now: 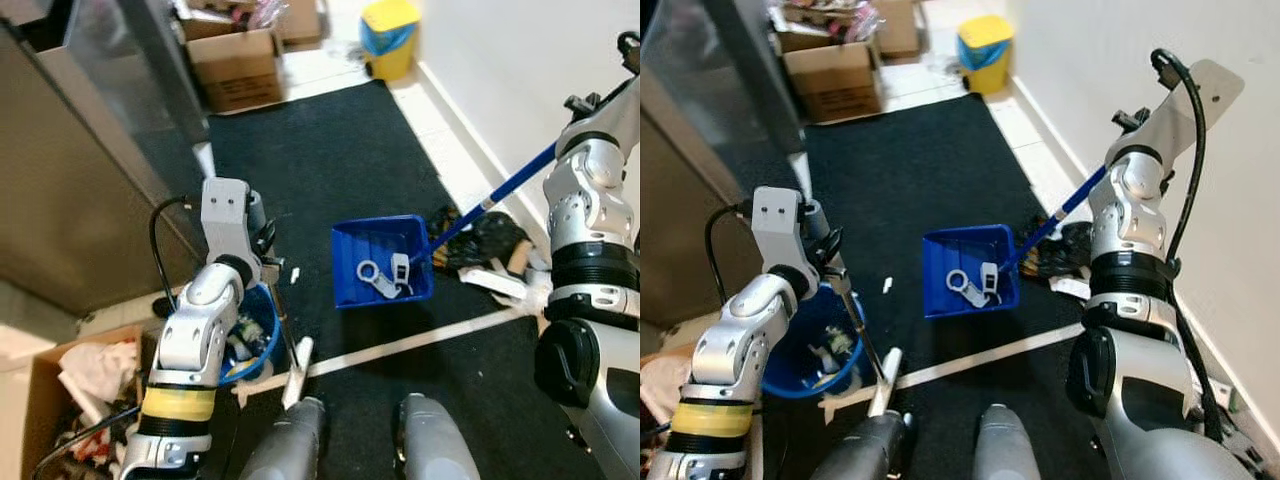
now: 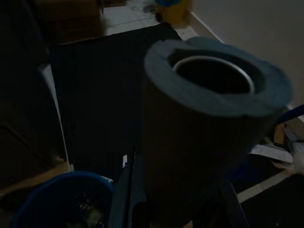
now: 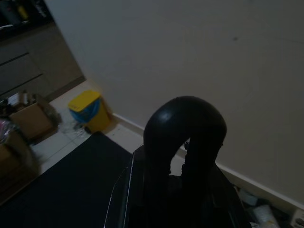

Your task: Sweep floor

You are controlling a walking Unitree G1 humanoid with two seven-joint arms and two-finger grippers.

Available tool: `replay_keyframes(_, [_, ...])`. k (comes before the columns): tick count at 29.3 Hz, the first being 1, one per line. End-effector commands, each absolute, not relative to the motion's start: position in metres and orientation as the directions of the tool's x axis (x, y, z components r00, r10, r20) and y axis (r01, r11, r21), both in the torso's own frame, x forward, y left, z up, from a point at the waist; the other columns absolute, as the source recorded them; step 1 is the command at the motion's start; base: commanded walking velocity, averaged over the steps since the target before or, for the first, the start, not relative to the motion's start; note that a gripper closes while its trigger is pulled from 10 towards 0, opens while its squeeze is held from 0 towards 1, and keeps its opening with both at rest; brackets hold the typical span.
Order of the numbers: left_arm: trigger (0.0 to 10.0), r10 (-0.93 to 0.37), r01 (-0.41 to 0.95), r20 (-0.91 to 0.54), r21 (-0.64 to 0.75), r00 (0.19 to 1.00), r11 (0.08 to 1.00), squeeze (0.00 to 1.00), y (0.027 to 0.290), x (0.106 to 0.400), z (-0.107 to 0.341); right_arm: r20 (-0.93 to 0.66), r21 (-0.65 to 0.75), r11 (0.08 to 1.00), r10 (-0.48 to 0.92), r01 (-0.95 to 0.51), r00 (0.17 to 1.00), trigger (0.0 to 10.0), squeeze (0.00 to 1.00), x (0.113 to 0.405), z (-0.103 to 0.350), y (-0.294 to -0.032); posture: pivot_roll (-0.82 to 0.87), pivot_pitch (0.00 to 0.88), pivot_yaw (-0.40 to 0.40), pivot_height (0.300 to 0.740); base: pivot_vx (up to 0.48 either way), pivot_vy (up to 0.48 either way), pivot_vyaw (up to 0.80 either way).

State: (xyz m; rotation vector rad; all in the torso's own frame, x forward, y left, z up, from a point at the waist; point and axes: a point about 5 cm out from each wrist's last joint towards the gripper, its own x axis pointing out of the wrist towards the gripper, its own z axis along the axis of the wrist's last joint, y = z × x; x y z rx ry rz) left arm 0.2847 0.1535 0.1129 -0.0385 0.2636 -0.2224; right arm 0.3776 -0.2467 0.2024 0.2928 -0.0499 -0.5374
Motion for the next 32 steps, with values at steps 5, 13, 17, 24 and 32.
replay_keyframes(5, [10.0, -0.241, 0.223, -0.239, -0.098, 0.941, 0.970, 0.00, 0.148, 0.283, 0.117, 0.022, 0.320, 0.821, -0.505, 0.473, 0.863, 10.0, 0.00, 0.381, 0.216, -0.242, 0.05, 0.042, 0.013, 0.740, 0.000, 0.000, 0.80])
replay_keyframes(13, [10.0, -0.237, 0.219, -0.245, -0.100, 0.940, 0.971, 0.00, 0.149, 0.283, 0.117, 0.021, 0.318, 0.820, -0.509, 0.476, 0.861, 10.0, 0.00, 0.380, 0.216, -0.243, 0.05, 0.043, 0.013, 0.740, 0.000, 0.000, 0.80])
replay_keyframes(17, [10.0, -0.238, 0.218, -0.251, -0.105, 0.938, 0.970, 0.00, 0.149, 0.282, 0.116, 0.020, 0.319, 0.820, -0.508, 0.476, 0.861, 10.0, 0.00, 0.380, 0.216, -0.243, 0.05, 0.045, 0.013, 0.740, 0.000, 0.000, 0.80])
replay_keyframes(24, [10.0, -0.250, 0.222, -0.255, -0.134, 0.934, 0.966, 0.00, 0.148, 0.282, 0.116, 0.018, 0.320, 0.818, -0.509, 0.478, 0.860, 10.0, 0.00, 0.381, 0.215, -0.243, 0.05, 0.045, 0.015, 0.740, 0.000, 0.000, 0.80])
replay_keyframes(32, [10.0, -0.336, 0.285, -0.256, -0.216, 0.907, 0.934, 0.00, 0.140, 0.279, 0.118, 0.017, 0.320, 0.816, -0.512, 0.480, 0.859, 10.0, 0.00, 0.381, 0.215, -0.243, 0.05, 0.045, 0.016, 0.740, 0.000, 0.000, 0.80])
